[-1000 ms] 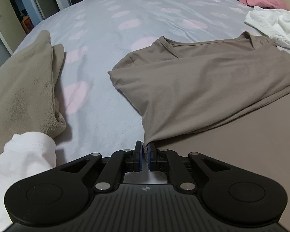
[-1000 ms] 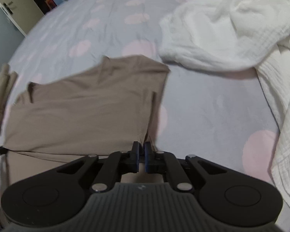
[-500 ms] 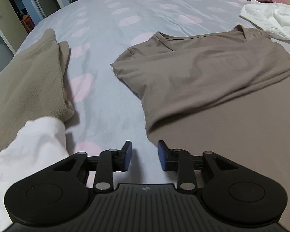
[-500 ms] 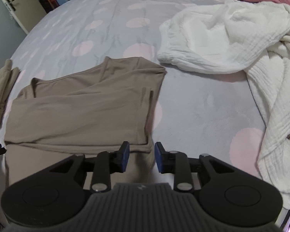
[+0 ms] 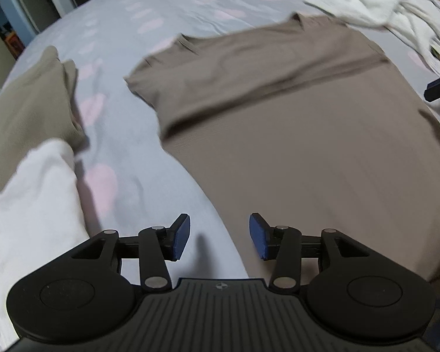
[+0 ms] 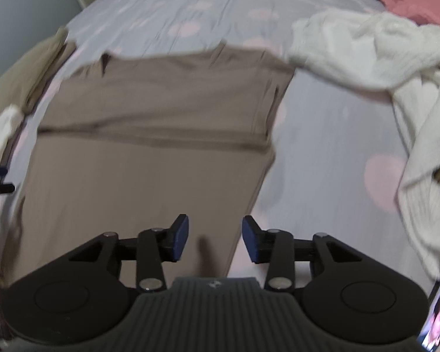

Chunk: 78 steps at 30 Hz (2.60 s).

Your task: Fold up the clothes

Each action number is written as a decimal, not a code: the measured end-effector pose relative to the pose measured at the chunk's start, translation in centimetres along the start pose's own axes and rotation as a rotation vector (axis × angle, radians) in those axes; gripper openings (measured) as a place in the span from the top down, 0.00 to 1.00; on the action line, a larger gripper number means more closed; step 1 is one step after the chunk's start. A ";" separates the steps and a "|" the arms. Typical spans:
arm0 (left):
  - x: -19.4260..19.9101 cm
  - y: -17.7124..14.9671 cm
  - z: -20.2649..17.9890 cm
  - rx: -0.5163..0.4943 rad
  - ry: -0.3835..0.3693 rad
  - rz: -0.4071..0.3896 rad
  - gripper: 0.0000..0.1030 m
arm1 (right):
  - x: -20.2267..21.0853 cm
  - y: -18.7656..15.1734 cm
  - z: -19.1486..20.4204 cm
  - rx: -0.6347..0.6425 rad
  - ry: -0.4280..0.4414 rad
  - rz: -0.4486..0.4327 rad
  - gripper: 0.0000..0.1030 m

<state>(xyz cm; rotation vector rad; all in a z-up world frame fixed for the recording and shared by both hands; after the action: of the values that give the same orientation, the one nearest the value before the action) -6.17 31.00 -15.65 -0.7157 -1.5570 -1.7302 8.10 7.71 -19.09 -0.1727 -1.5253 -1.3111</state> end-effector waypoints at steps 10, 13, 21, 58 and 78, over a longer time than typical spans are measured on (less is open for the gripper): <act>3.1 -6.0 -3.8 0.027 -0.056 0.132 0.58 | 3.4 -8.6 2.7 0.067 -0.025 0.109 0.53; 3.4 -7.2 -4.8 0.021 -0.063 0.178 0.57 | 4.0 -10.4 2.9 0.076 -0.039 0.138 0.52; 2.9 -8.6 -6.1 -0.039 -0.059 0.247 0.55 | 5.2 -13.1 3.8 0.107 -0.035 0.181 0.65; 0.8 2.0 0.8 0.148 0.032 -0.113 0.97 | 2.9 -3.1 0.3 0.090 -0.188 -0.168 0.90; 3.7 1.3 -3.2 -0.086 0.039 -0.218 0.61 | 4.4 -4.5 2.1 0.154 -0.126 -0.202 0.55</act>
<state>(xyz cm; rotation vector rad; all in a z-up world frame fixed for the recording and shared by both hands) -7.26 27.30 -12.34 -0.5666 -1.5902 -1.9680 1.95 5.53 -18.20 -0.0019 -1.7809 -1.3536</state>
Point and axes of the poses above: each gripper's, at about its wrist camera, not at the fingertips, and x roughly against the way its jaws point, z to its left, y to its top, the point moved 7 cm from there along -x, roughly the way its jaws point, and after that the axes turned 13 degrees about -z, right-handed, at the moved point
